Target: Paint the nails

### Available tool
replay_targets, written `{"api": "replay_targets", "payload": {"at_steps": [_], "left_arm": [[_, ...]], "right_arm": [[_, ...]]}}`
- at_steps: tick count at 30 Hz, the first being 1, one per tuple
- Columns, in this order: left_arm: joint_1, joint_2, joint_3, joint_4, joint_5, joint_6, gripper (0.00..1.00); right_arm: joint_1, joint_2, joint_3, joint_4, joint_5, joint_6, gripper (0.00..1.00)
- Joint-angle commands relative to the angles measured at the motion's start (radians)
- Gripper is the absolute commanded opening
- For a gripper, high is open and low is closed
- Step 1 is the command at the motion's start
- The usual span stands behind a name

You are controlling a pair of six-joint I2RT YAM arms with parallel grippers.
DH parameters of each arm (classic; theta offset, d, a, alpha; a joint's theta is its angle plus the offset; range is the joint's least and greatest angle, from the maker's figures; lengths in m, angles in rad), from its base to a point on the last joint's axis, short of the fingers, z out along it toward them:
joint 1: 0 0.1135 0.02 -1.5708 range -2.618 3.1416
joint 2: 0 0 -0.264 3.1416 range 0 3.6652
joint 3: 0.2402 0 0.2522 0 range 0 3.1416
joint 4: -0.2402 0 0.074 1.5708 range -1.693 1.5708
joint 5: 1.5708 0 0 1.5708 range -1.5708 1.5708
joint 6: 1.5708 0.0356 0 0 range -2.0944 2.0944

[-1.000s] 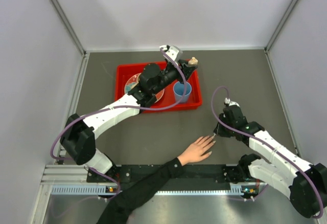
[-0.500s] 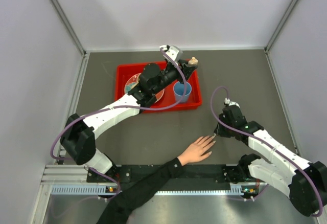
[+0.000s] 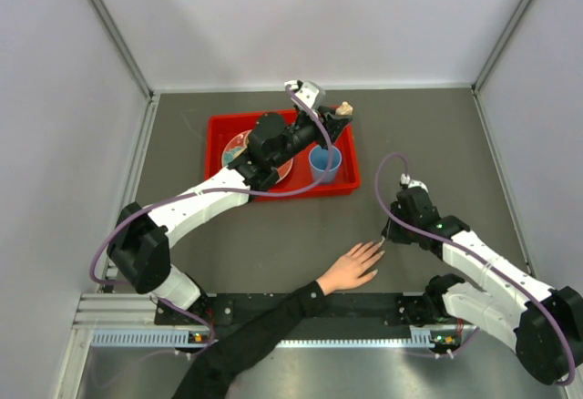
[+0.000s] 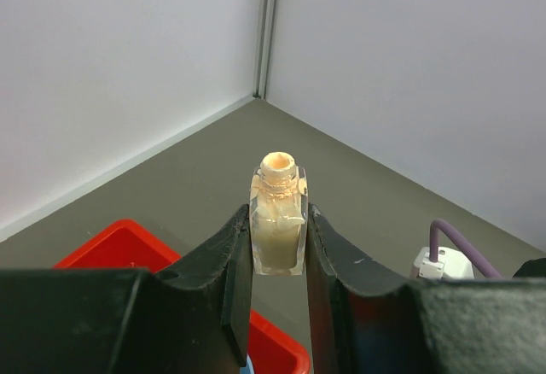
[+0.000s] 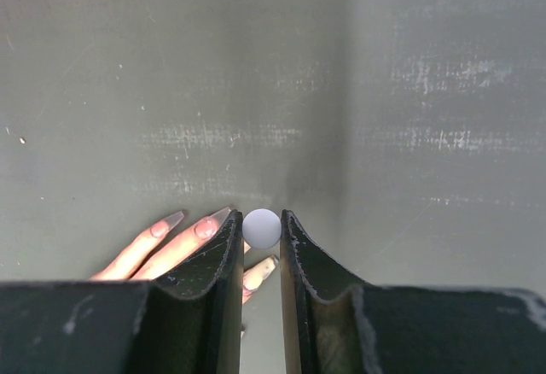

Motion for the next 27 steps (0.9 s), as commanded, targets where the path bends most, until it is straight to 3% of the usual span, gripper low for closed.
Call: {"api": "replay_targets", "payload": {"at_steps": [1, 27], "left_arm": [[0.005, -0.025, 0.03, 0.043, 0.008, -0.006, 0.0], [0.007, -0.027, 0.03, 0.045, 0.009, -0.009, 0.0]], "right_arm": [[-0.019, -0.004, 0.008, 0.046, 0.019, -0.003, 0.0], [-0.027, 0.004, 0.011, 0.039, 0.039, 0.002, 0.0]]}}
